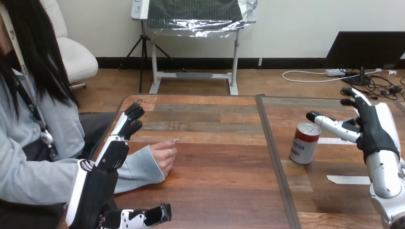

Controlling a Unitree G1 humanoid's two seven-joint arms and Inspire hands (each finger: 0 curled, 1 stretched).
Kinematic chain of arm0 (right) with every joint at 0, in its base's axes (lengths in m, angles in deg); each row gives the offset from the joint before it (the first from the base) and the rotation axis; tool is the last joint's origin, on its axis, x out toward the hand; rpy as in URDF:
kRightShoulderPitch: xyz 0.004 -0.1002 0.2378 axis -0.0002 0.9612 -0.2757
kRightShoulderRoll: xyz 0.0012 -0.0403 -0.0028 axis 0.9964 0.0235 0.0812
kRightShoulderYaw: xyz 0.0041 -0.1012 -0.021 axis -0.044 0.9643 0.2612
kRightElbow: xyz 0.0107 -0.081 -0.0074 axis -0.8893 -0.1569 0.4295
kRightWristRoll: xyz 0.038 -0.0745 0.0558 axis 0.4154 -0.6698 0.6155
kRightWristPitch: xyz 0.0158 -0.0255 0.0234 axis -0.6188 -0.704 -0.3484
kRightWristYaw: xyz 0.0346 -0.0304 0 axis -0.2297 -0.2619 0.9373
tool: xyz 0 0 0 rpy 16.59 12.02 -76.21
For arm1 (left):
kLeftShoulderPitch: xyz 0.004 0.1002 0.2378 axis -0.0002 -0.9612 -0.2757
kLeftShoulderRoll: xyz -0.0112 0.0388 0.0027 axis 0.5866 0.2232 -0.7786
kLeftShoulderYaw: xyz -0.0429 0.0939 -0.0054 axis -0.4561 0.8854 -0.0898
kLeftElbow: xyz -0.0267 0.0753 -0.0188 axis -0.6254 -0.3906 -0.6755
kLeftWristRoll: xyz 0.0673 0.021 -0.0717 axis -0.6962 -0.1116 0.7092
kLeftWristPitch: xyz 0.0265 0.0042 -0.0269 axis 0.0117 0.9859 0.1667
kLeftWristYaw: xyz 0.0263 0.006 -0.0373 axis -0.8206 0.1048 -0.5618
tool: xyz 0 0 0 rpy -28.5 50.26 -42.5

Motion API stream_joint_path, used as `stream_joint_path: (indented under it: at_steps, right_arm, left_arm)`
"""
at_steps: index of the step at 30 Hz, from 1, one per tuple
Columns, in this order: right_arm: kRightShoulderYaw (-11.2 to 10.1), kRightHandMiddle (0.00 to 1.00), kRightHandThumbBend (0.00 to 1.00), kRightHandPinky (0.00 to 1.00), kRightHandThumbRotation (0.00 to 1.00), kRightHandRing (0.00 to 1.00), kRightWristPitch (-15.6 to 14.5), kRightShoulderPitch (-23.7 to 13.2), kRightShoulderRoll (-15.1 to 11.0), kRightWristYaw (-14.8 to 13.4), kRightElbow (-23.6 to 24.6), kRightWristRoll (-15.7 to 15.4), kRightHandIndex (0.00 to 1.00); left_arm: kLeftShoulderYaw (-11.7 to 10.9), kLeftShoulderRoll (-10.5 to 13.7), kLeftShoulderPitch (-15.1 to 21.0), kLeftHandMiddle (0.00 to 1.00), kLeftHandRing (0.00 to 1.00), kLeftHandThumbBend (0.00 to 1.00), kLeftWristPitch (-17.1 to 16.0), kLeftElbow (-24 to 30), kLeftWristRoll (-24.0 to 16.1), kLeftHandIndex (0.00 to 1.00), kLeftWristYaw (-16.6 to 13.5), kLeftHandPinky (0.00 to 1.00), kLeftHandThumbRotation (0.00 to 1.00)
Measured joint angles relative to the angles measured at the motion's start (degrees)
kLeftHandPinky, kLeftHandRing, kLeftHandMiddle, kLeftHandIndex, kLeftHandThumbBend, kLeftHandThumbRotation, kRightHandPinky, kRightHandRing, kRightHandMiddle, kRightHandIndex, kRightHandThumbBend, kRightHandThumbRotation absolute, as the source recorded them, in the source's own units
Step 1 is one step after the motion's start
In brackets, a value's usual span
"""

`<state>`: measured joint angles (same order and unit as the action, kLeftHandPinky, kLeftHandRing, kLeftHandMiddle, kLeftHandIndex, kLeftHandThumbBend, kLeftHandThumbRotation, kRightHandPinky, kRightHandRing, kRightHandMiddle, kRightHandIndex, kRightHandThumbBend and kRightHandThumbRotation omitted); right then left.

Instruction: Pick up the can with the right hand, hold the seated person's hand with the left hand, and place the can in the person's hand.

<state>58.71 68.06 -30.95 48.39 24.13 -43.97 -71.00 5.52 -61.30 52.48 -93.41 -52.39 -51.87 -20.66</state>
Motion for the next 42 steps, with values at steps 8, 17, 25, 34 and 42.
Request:
stream_joint_path:
  at_steps: [8, 17, 25, 34, 42]
  right_arm:
    - [-0.9, 0.87, 1.00, 0.48, 0.53, 0.63, -1.2, -0.1, 0.7, 1.4, -1.1, 0.6, 0.93]
    - [-1.9, 0.89, 1.00, 0.54, 0.52, 0.67, -1.6, -0.1, 1.9, 3.1, -2.1, 1.2, 0.94]
    - [-2.6, 0.90, 1.00, 0.60, 0.51, 0.74, -1.7, -0.1, 2.7, 4.1, -2.6, 1.4, 0.94]
    - [-3.2, 0.91, 1.00, 0.65, 0.50, 0.78, -2.3, -0.1, 3.4, 4.5, -2.7, 1.4, 0.94]
    - [-3.2, 0.92, 1.00, 0.75, 0.51, 0.85, -2.8, -0.1, 3.9, 5.5, -2.7, 1.3, 0.95]
  left_arm:
    - [-0.1, 0.1, 0.0, 0.95, 0.95, 1.00, -0.1, 0.0, 0.1, 0.90, 0.1, 0.93, 0.56]
    - [0.0, 0.3, 0.0, 0.97, 0.97, 1.00, -0.1, 0.0, 0.4, 0.91, 0.5, 0.90, 0.56]
    - [0.1, 0.5, 0.0, 0.98, 0.97, 1.00, -0.2, 0.0, 0.7, 0.91, 0.8, 0.86, 0.55]
    - [0.0, 0.7, -0.2, 0.98, 0.97, 1.00, -0.3, 0.0, 0.8, 0.91, 0.8, 0.84, 0.56]
    - [-0.3, 0.7, -0.6, 0.98, 0.96, 1.00, -0.6, 0.0, 0.3, 0.91, 0.8, 0.82, 0.56]
